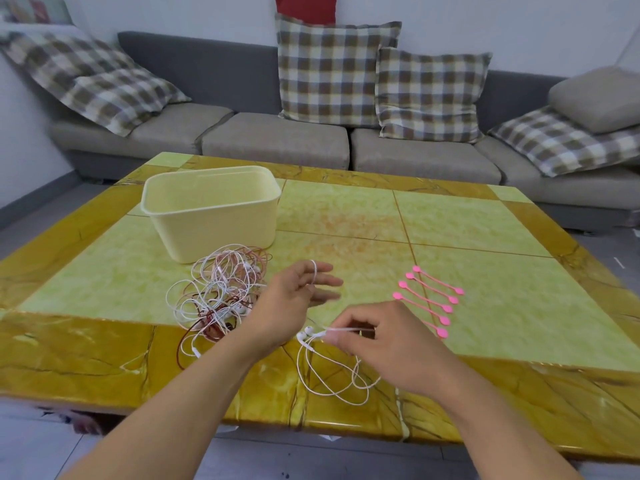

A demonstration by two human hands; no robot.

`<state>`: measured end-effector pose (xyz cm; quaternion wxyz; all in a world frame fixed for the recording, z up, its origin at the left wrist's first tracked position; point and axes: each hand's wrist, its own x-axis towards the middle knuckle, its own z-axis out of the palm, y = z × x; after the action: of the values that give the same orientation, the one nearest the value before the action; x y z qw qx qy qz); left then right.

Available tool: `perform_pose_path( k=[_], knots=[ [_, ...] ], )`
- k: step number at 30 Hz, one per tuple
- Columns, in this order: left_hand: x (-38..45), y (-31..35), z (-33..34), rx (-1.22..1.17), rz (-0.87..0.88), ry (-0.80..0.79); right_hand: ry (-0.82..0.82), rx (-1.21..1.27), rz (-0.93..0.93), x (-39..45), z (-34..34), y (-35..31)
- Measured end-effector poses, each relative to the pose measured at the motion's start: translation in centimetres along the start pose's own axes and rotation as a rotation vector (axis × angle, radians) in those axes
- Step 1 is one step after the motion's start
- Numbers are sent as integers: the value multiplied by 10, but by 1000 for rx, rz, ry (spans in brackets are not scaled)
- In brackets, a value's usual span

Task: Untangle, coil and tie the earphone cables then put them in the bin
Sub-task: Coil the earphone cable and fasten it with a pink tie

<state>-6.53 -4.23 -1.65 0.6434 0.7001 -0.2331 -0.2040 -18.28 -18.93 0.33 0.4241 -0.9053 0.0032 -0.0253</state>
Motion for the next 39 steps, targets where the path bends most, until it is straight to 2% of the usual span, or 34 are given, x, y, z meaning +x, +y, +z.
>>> perform_pose_path(
  k=[2, 4, 8, 13, 17, 20, 22, 24, 27, 31, 34, 36, 39],
  knots=[
    [-5, 2, 2, 125, -70, -123, 99, 146, -43, 3, -5, 0],
    [-8, 5, 4, 131, -154, -200, 223, 232, -61, 9, -11, 5],
    [-7, 10, 6, -47, -210, -198, 357, 300, -15, 22, -13, 12],
    [-10, 13, 7, -257, -235, -328, 428, 353, 81, 33, -11, 17],
    [-11, 14, 8, -435, -235, -362, 469, 394, 135, 38, -8, 23],
    [-10, 14, 7, -585, -240, -392, 430, 423, 209, 40, -7, 23],
    [-10, 19, 6, -643, -208, -411, 327, 455, 269, 39, -5, 22],
    [-9, 22, 5, -743, -186, -381, 211, 445, 299, 37, -1, 19],
    [-5, 19, 4, -868, -145, -289, 114, 297, 293, 36, 5, 16],
    [3, 7, 1, -775, -88, -91, -23, -3, 182, 32, 13, 15],
    [6, -3, -2, -430, -15, 7, -69, -186, 93, 25, 17, 10],
    [6, -6, -3, -116, 12, 40, -68, -134, 34, 22, 15, 5],
    [3, -8, -6, 174, -67, 16, 42, 154, -18, 21, 3, 3]
  ],
)
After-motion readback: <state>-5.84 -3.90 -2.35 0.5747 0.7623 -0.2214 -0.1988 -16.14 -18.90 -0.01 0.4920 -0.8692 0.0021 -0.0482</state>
